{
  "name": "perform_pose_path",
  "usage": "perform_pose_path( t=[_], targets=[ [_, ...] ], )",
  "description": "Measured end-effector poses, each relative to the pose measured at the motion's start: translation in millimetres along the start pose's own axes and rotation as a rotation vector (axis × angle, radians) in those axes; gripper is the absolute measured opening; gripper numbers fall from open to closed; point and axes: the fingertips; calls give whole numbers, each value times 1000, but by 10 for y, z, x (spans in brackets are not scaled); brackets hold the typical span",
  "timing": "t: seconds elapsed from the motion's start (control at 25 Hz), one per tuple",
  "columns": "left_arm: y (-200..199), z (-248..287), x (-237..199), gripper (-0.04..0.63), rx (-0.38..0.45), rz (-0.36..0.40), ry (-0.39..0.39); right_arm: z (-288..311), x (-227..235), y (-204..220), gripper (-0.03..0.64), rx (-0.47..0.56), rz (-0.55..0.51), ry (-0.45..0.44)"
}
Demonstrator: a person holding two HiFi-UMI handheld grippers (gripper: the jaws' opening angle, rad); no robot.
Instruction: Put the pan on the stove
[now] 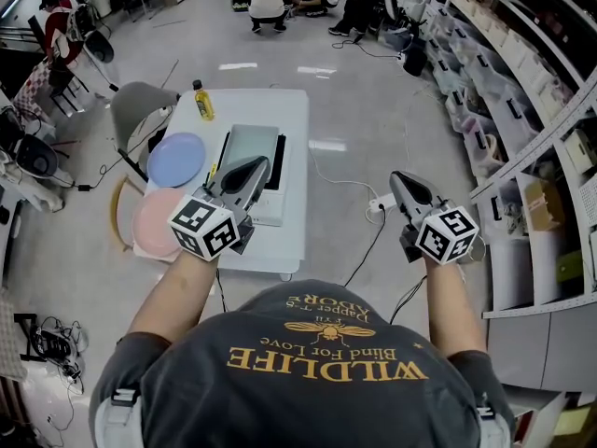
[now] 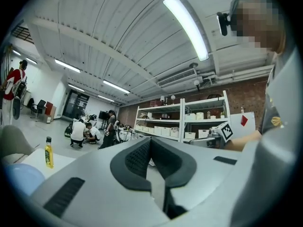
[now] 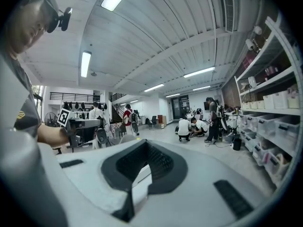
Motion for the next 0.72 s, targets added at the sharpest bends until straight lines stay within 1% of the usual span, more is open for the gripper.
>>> perform_pose_path(
  t=[0.24, 0.72],
  targets=[
    [-14, 1, 15, -1, -4, 21, -11, -7, -15, -2, 0, -6, 5, -8],
    [-15, 18, 15, -1, -24, 35, -14, -10, -5, -29, 0, -3, -1, -8]
  ],
)
Point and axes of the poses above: the fingertips, and each gripper's own axes: z forward along the fingers, x to its right, y out of its underside
